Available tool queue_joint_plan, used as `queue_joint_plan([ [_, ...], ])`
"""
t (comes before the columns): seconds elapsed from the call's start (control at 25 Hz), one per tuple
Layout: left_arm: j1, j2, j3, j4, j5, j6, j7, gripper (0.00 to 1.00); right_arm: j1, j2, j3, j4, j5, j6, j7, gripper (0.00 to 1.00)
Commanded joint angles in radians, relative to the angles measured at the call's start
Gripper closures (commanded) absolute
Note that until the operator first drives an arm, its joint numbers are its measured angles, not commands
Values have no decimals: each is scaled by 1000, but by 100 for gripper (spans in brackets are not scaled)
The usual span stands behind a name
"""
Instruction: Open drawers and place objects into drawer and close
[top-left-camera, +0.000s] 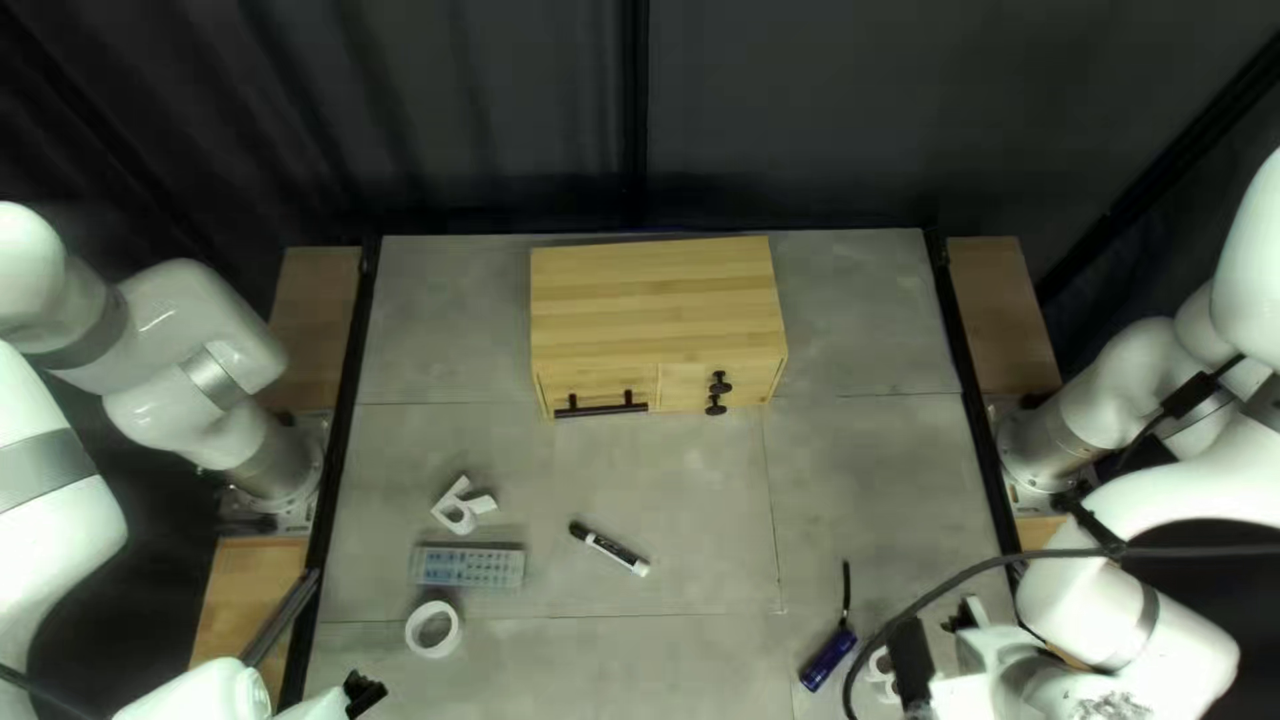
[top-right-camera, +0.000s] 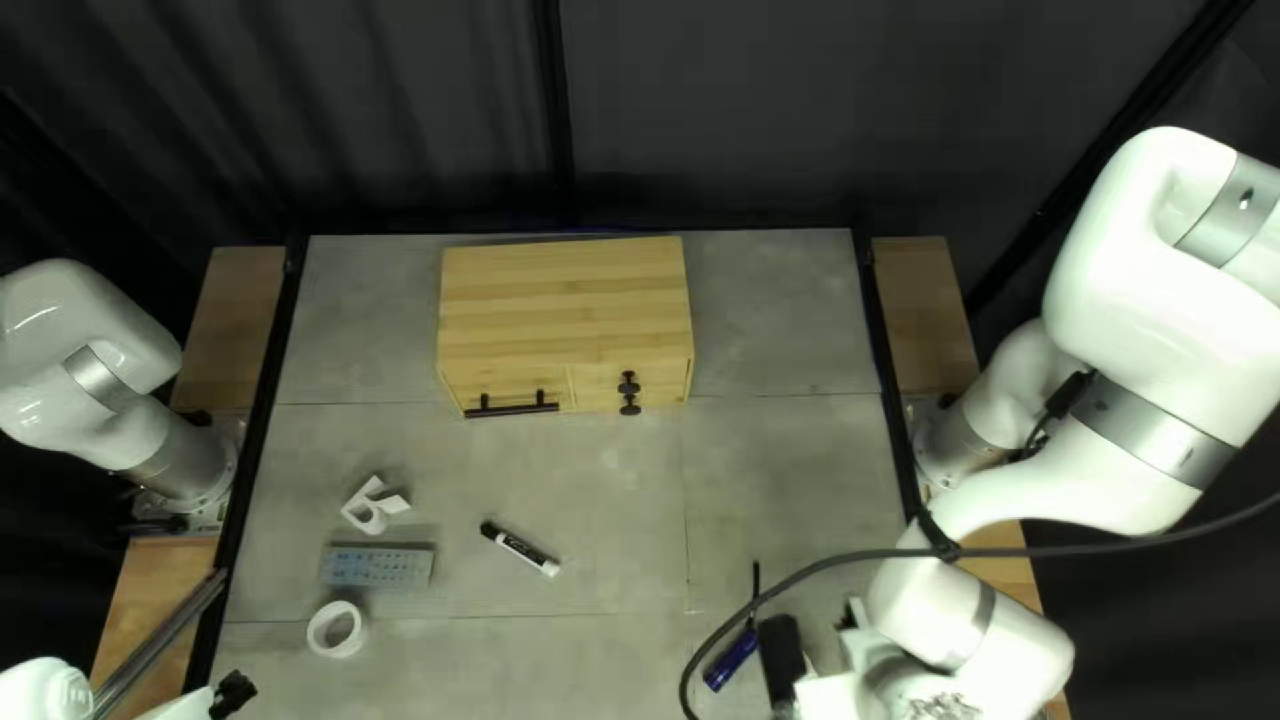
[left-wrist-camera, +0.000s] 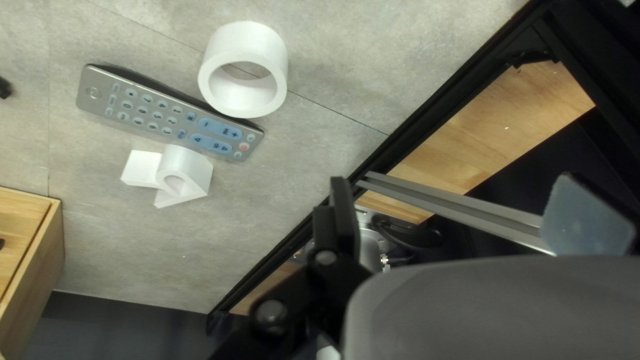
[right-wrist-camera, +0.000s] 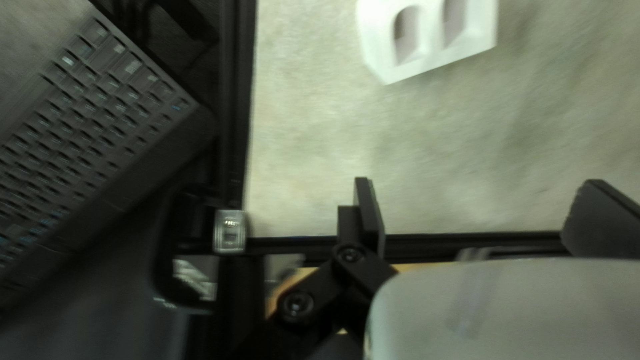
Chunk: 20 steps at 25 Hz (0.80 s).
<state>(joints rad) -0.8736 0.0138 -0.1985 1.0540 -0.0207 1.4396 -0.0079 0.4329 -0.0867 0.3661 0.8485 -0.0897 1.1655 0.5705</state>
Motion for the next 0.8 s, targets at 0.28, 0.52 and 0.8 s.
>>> queue_joint_plan([
  [0.28,0,0,0,0,0,0,0,0,-82,-160,-142,29,-134,96,-517,0],
  [0.52,0,0,0,0,0,0,0,0,-82,-160,-142,29,-134,96,-517,0],
  [0.8,0,0,0,0,0,0,0,0,-82,-160,-142,29,-134,96,-517,0],
])
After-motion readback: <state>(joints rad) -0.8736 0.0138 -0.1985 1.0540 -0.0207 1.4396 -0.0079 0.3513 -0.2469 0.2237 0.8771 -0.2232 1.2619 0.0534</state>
